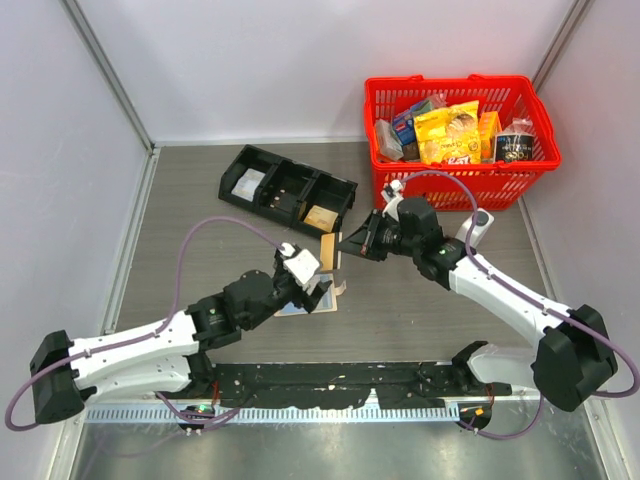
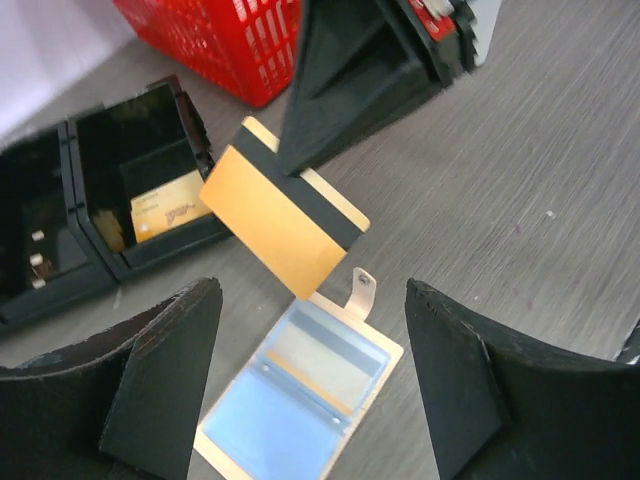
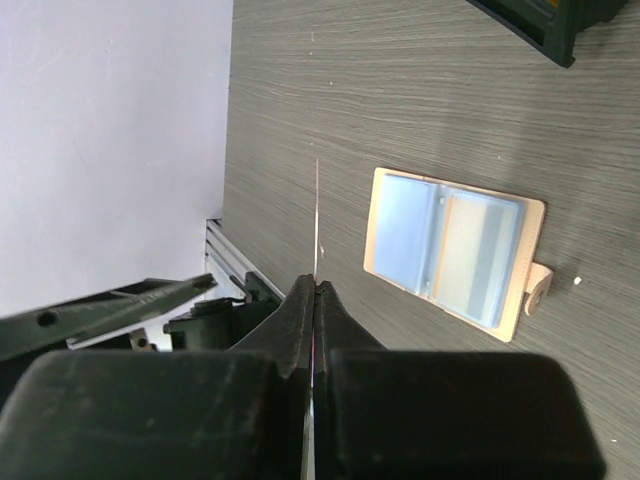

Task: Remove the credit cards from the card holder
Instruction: Remove the credit card from the card holder.

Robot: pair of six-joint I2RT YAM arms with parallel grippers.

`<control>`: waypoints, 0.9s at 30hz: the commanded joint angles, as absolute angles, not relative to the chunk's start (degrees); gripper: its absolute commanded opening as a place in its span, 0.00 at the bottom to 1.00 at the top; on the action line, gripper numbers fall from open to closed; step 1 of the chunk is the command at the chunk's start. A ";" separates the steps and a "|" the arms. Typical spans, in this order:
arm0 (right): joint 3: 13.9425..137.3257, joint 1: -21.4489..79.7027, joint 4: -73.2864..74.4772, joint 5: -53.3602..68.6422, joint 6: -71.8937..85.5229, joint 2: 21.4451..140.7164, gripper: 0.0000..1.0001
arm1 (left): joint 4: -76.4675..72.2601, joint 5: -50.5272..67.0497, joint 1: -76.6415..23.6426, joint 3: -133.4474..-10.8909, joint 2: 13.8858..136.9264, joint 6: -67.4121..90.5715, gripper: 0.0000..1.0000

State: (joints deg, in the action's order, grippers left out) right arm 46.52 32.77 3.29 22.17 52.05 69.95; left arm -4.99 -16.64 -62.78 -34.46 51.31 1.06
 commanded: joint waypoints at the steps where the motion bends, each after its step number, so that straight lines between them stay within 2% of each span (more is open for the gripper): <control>1: 49.66 32.61 3.60 22.06 54.31 67.15 0.01 | -21.07 -20.57 -65.39 -30.77 52.73 -15.89 0.78; 6: 50.01 32.61 3.43 22.06 55.63 65.92 0.01 | -29.08 -18.81 -65.57 -28.65 55.01 -21.70 0.76; 20: 49.48 32.69 2.37 21.01 57.83 64.07 0.01 | -42.71 -26.54 -68.73 -28.92 66.61 -31.02 0.62; 23: 49.31 32.61 2.11 21.09 58.45 63.81 0.01 | -45.52 -28.65 -69.34 -28.92 68.11 -32.60 0.54; 27: 48.96 32.69 1.41 21.09 59.24 63.72 0.01 | -47.63 -30.41 -70.57 -28.92 70.57 -34.53 0.35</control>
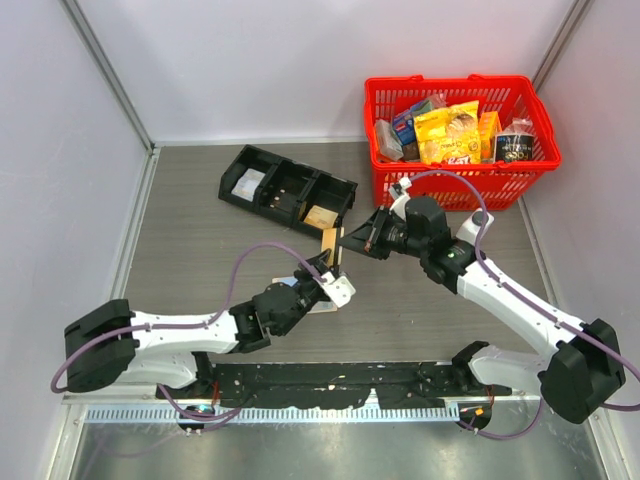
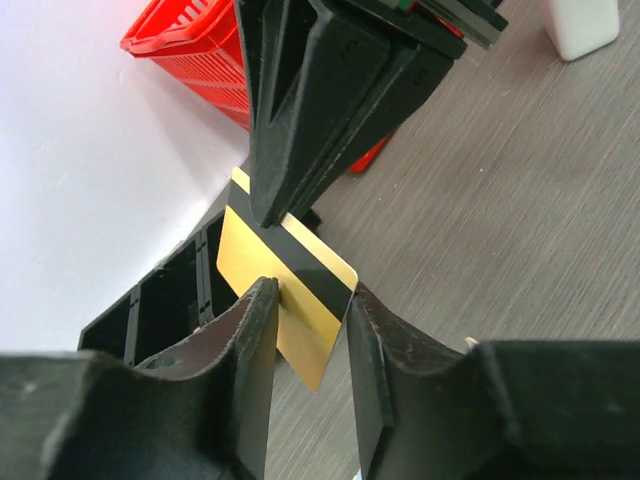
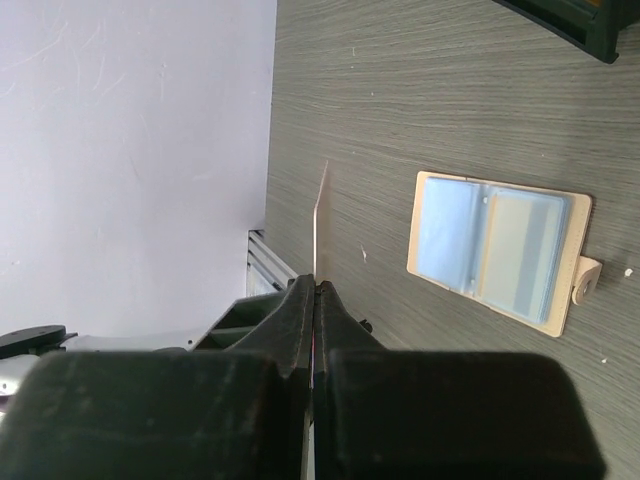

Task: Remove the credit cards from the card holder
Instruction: Remove the credit card from the card holder.

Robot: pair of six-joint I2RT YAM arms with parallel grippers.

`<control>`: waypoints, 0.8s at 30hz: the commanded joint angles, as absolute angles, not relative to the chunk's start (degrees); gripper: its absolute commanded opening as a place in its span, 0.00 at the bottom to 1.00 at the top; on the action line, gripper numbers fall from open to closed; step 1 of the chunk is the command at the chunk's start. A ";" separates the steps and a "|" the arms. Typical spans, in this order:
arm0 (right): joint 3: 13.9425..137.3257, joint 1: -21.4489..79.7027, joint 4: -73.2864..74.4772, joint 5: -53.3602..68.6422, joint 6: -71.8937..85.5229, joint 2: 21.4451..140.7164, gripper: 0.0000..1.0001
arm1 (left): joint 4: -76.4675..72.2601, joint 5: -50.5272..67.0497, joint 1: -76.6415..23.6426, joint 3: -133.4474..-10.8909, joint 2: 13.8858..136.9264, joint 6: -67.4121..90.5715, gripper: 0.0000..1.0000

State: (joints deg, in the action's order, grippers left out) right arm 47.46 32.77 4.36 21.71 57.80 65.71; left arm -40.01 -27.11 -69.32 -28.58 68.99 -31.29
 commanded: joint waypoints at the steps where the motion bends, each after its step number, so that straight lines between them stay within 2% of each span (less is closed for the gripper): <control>1: 48.96 32.70 1.06 21.18 59.24 63.63 0.01 | -48.07 -30.93 -70.84 -28.92 70.84 -34.89 0.31; 4: 48.61 32.70 0.36 21.09 58.98 63.37 0.01 | -48.25 -31.81 -71.37 -28.74 70.84 -34.54 0.14; 6: 48.08 32.61 -2.26 21.18 58.62 63.11 0.04 | -47.64 -32.34 -71.37 -28.74 69.97 -33.06 0.00; 8: 47.90 32.70 -3.69 21.10 56.88 62.58 0.11 | -44.76 -33.48 -71.37 -29.18 68.13 -30.60 0.00; 14: 49.83 32.00 -4.48 23.72 47.48 62.40 0.43 | -30.18 -30.34 -69.79 -30.58 60.66 -18.66 0.00; 19: 51.24 30.41 -4.66 31.00 36.05 61.52 0.52 | -18.74 -17.52 -62.94 -30.76 52.14 -6.26 0.00; 24: 51.24 29.97 -2.82 38.66 21.02 59.77 0.56 | -12.93 2.77 -50.91 -31.37 45.45 4.29 0.00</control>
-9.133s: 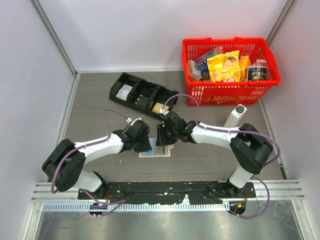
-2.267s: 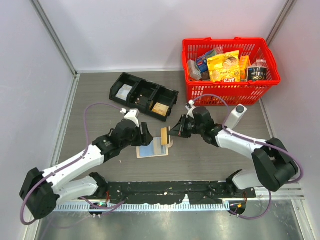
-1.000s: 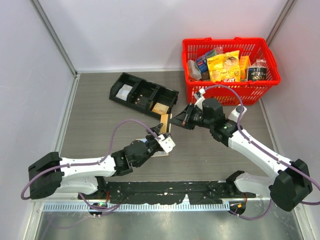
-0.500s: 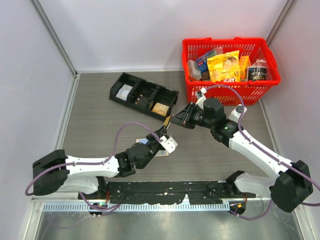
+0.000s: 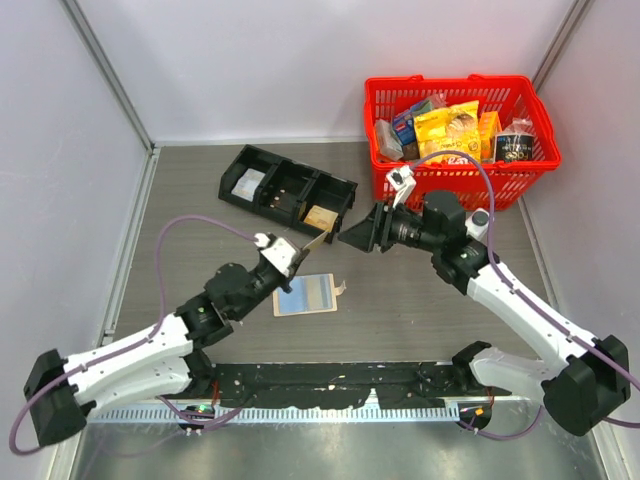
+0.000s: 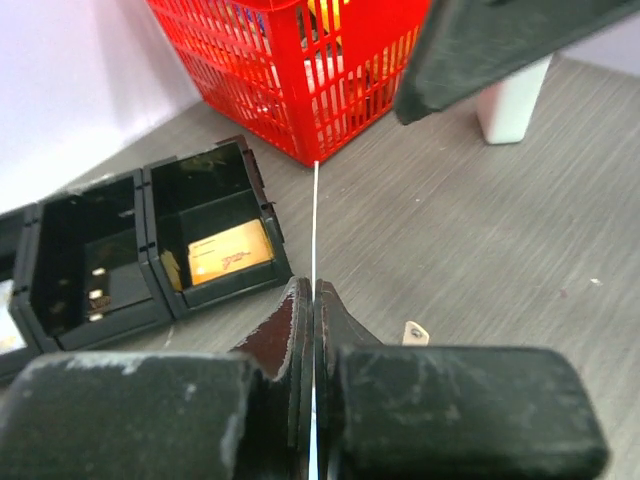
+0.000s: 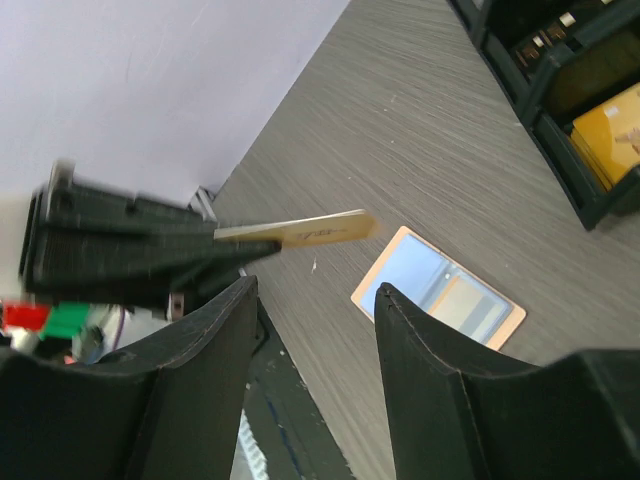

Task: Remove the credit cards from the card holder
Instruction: Remove the credit card from the card holder.

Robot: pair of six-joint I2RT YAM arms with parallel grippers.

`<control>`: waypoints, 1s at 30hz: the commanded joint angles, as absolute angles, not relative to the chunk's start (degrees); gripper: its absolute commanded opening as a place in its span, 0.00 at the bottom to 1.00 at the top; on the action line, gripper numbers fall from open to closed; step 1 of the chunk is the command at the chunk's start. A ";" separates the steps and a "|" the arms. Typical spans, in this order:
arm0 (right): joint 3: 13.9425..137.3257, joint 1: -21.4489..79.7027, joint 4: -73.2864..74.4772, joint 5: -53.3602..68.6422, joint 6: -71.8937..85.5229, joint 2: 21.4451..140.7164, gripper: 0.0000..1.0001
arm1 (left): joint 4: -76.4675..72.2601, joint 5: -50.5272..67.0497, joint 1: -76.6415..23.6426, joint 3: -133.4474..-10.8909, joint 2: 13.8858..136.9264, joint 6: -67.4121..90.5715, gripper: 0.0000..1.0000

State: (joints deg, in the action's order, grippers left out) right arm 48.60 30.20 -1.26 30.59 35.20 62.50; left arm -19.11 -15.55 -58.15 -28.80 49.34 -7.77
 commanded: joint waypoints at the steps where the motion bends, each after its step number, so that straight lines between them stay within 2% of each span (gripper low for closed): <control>1: 51.41 29.97 -2.03 40.59 18.40 59.42 0.56 | -12.05 6.03 -49.15 -31.81 44.83 5.61 0.00; 10: 50.89 29.97 2.69 48.42 3.10 58.62 0.58 | -11.95 28.98 -40.61 -35.77 47.98 12.91 0.00; 19: 52.65 29.88 7.91 53.44 -1.67 61.79 0.53 | -20.65 37.17 -38.32 -36.04 52.64 19.86 0.00; 21: 52.65 29.97 8.35 51.43 -2.11 61.70 0.53 | -22.58 38.31 -37.71 -35.60 53.08 21.09 0.00; 26: 50.72 29.80 8.35 37.02 -4.92 58.11 0.54 | -22.06 39.20 -36.57 -35.51 52.65 22.06 0.00; 30: 50.19 29.36 8.52 34.54 -5.10 56.61 0.56 | -20.92 39.46 -35.95 -34.89 52.03 22.06 0.00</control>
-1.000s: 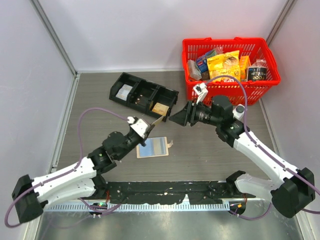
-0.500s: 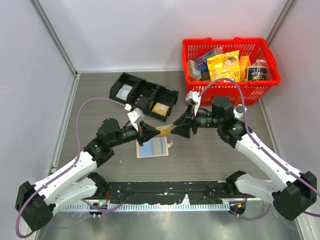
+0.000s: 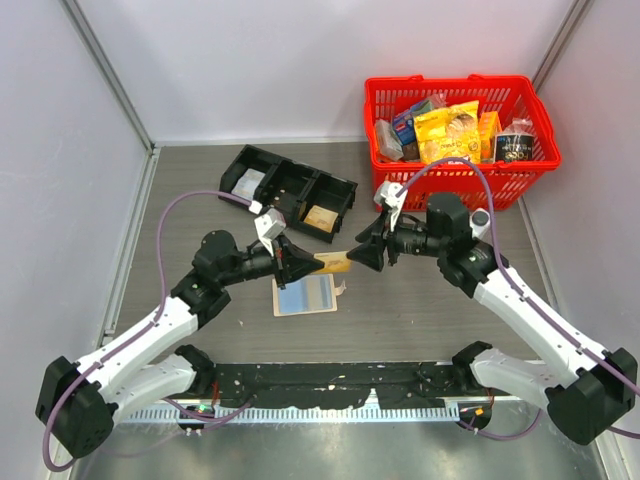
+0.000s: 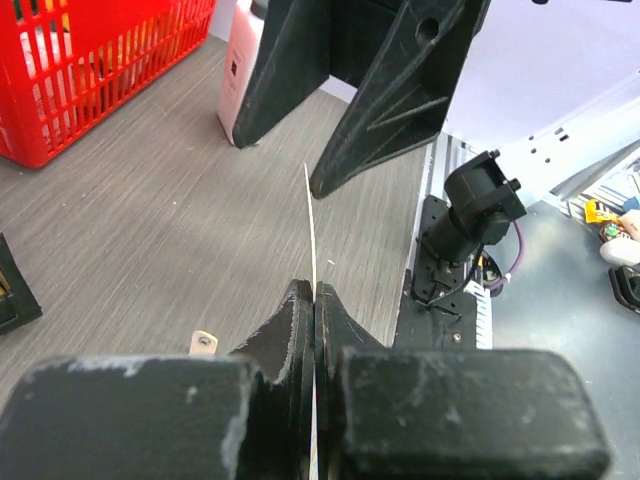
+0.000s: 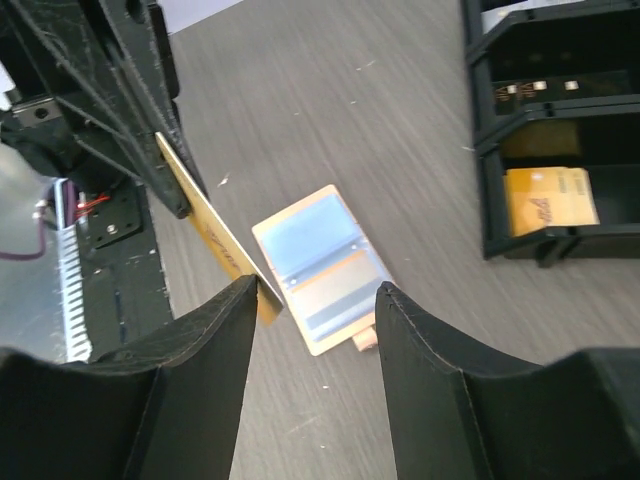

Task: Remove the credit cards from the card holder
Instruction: Remove the credit card from the card holder, then place the credit card in the storage box.

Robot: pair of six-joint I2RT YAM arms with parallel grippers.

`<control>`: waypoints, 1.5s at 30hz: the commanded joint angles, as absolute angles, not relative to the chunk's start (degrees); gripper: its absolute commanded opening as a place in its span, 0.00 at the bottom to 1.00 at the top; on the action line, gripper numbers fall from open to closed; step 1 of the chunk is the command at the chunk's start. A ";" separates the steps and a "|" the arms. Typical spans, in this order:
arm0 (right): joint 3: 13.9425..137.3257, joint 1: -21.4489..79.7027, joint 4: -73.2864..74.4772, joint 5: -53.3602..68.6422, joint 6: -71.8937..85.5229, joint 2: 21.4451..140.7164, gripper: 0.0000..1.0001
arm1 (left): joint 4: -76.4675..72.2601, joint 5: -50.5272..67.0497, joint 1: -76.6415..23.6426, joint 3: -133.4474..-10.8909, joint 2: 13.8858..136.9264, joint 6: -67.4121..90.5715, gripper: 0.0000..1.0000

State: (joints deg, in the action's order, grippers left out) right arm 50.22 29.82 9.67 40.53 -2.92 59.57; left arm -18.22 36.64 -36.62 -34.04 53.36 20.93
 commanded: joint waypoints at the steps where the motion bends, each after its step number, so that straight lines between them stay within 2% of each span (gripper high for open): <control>1: 50.10 29.36 8.09 36.46 -5.10 56.51 0.56 | -20.83 39.55 -35.95 -34.81 51.94 22.06 0.00; 7: 51.24 29.35 7.30 50.60 -2.56 60.20 0.54 | -21.44 40.16 -35.68 -35.24 52.29 22.32 0.00; 12: 51.50 29.35 6.42 54.93 -1.23 62.22 0.47 | -23.03 41.22 -35.77 -35.95 53.52 23.20 0.00; 14: 51.59 29.36 6.42 55.19 -1.23 62.31 0.38 | -23.20 41.22 -35.68 -36.12 53.88 23.20 0.00; 17: 51.85 29.27 6.42 55.55 -1.14 62.40 0.15 | -21.89 40.43 -35.68 -36.30 54.32 22.50 0.00; 18: 51.94 29.27 6.42 55.46 -1.14 62.40 0.11 | -20.84 39.82 -35.60 -36.47 54.23 22.06 0.00; 19: 52.20 29.27 6.59 55.55 -1.14 62.58 0.03 | -19.53 38.77 -35.42 -36.56 54.23 21.54 0.00; 21: 52.73 29.18 6.85 55.28 -0.97 63.01 0.01 | -16.62 35.96 -34.98 -36.91 53.62 20.57 0.09; 25: 54.14 28.83 7.47 51.95 0.00 65.29 0.01 | -5.83 23.77 -33.84 -39.19 50.98 17.94 0.42; 26: 54.58 28.83 7.47 49.25 1.65 66.43 0.01 | -2.58 19.82 -33.66 -40.16 50.19 17.32 0.50; 32: 64.66 28.83 14.13 30.63 6.85 75.91 0.01 | 11.41 -9.72 -33.49 -44.21 45.45 16.87 0.85; 33: 65.99 28.83 15.11 28.85 6.94 77.16 0.01 | 12.38 -12.54 -33.49 -44.30 44.48 16.79 0.98; 39: 79.08 28.83 22.05 14.87 7.73 90.16 0.01 | 18.88 -18.72 -33.49 -44.82 42.45 19.07 1.00; 45: 94.62 28.83 31.01 10.55 6.42 106.93 0.01 | 26.36 -18.90 -32.70 -45.53 44.91 23.29 1.00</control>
